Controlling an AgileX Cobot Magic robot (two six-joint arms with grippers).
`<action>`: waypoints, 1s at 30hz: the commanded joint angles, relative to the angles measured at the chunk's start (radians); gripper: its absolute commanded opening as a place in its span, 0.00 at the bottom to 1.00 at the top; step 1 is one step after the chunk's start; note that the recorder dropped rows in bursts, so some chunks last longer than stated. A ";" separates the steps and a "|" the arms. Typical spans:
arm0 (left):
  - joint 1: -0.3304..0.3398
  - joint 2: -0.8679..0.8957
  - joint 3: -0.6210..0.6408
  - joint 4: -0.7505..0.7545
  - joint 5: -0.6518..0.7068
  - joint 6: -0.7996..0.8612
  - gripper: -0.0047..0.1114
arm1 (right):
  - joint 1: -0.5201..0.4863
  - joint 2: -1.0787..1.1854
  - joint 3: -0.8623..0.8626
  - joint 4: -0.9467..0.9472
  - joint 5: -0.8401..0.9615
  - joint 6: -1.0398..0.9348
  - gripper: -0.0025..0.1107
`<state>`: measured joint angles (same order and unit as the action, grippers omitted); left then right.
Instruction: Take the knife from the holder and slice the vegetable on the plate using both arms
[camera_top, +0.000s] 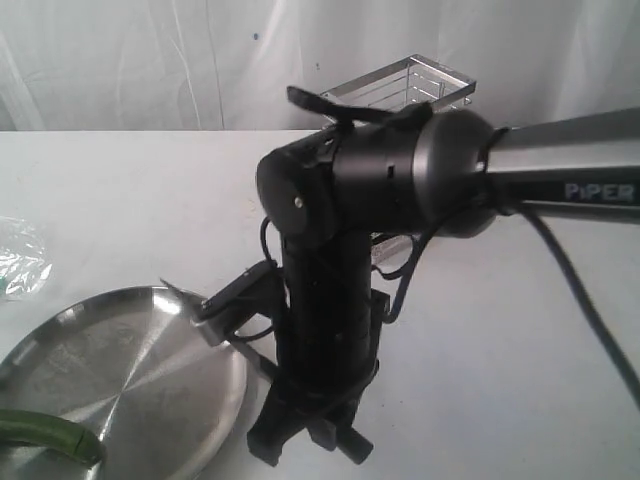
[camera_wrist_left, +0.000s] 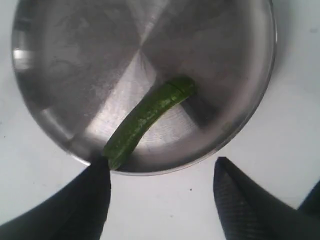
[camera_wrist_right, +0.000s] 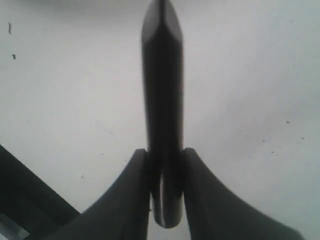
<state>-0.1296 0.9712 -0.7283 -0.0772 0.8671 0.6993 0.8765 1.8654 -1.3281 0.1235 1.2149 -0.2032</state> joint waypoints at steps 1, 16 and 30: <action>-0.037 0.072 0.084 0.027 -0.157 0.163 0.58 | -0.042 -0.060 0.003 0.039 -0.012 -0.045 0.05; -0.056 0.358 0.088 0.056 -0.380 0.277 0.58 | -0.042 -0.100 0.003 0.217 -0.036 -0.149 0.05; -0.056 0.436 0.088 0.056 -0.350 0.316 0.57 | -0.064 -0.100 0.003 0.218 -0.036 -0.149 0.05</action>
<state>-0.1767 1.4087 -0.6472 -0.0181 0.4606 1.0171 0.8343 1.7794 -1.3281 0.3370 1.1832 -0.3414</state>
